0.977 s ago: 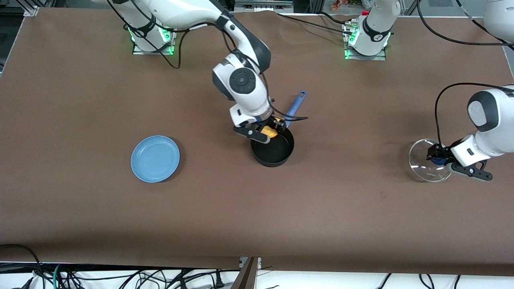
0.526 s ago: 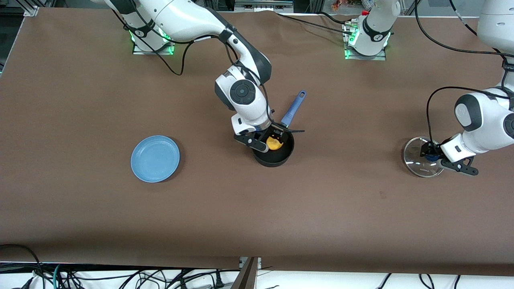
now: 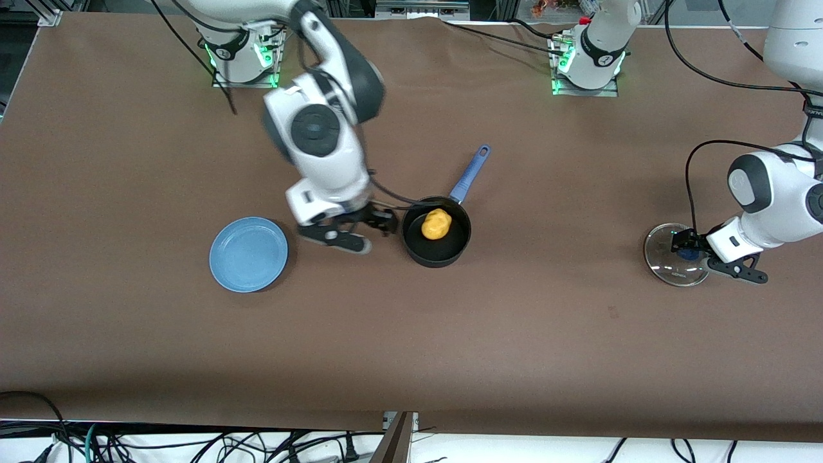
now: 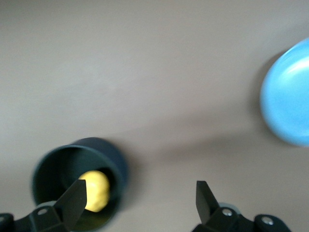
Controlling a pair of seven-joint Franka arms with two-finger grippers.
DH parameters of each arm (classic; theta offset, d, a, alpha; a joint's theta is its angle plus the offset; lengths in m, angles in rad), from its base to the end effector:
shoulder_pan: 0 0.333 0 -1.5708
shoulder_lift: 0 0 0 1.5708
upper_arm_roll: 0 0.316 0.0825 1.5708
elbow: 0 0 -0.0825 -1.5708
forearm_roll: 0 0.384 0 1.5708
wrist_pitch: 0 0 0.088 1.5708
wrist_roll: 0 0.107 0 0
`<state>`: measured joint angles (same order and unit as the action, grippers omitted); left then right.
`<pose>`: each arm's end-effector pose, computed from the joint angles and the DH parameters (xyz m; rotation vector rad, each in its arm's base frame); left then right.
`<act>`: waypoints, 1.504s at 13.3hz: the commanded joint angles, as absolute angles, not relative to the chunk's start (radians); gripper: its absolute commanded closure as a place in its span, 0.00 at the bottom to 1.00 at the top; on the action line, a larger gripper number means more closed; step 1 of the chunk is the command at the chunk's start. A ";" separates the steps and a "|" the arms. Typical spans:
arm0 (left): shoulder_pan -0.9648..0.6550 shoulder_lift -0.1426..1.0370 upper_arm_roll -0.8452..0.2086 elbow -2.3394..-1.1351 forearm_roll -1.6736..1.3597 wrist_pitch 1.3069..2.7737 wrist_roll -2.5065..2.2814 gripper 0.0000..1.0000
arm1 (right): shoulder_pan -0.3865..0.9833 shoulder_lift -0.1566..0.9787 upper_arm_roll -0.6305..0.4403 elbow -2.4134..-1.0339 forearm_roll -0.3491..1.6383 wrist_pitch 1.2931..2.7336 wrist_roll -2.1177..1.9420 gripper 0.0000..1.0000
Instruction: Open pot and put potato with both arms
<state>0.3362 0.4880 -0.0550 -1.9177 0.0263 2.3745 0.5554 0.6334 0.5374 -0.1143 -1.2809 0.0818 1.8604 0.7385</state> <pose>0.5996 0.1750 0.2349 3.0897 -0.4471 -0.0382 0.6104 0.3769 0.4467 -3.0784 0.3457 -0.0378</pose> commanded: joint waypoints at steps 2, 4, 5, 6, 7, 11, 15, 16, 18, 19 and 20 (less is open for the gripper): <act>0.307 0.358 -0.063 -1.838 -0.006 2.128 0.461 0.00 | 0.464 0.382 -0.107 -1.322 0.199 1.686 0.439 0.00; 0.278 0.284 -0.072 -1.774 0.001 1.955 0.341 0.00 | 0.451 0.293 -0.155 -1.336 0.203 1.593 0.423 0.00; 0.270 0.247 -0.089 -1.743 0.009 1.887 0.287 0.00 | 0.451 0.254 -0.178 -1.344 0.201 1.569 0.411 0.00; 0.270 0.217 -0.104 -1.705 0.011 1.815 0.247 0.00 | 0.451 0.223 -0.202 -1.344 0.198 1.534 0.397 0.00; 0.267 0.197 -0.110 -1.653 0.011 1.734 0.221 0.00 | 0.451 0.189 -0.228 -1.347 0.193 1.487 0.352 0.00; 0.223 0.151 -0.112 -1.465 0.009 1.519 0.215 0.00 | 0.358 0.048 -0.211 -1.495 0.117 1.453 0.189 0.00; 0.195 0.133 -0.106 -1.424 -0.008 1.420 0.066 0.00 | 0.144 -0.009 0.012 -1.554 0.020 1.456 0.123 0.00; 0.192 0.136 -0.112 -1.422 -0.008 1.420 0.061 0.00 | 0.146 -0.008 0.012 -1.554 0.015 1.453 0.115 0.00; 0.152 0.140 -0.110 -1.419 -0.005 1.414 0.028 0.00 | 0.150 0.009 0.017 -1.533 -0.001 1.450 0.092 0.00; 0.150 0.147 -0.112 -1.419 -0.003 1.414 0.019 0.00 | 0.150 0.011 0.017 -1.525 -0.002 1.448 0.092 0.00; 0.150 0.152 -0.115 -1.419 0.003 1.414 0.018 0.00 | 0.152 0.012 0.017 -1.523 -0.002 1.450 0.097 0.00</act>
<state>0.1616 0.1288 -0.1176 -1.4516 0.0204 1.4396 0.0415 0.1707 0.0252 -0.0045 -1.5135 0.0144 1.4404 0.1123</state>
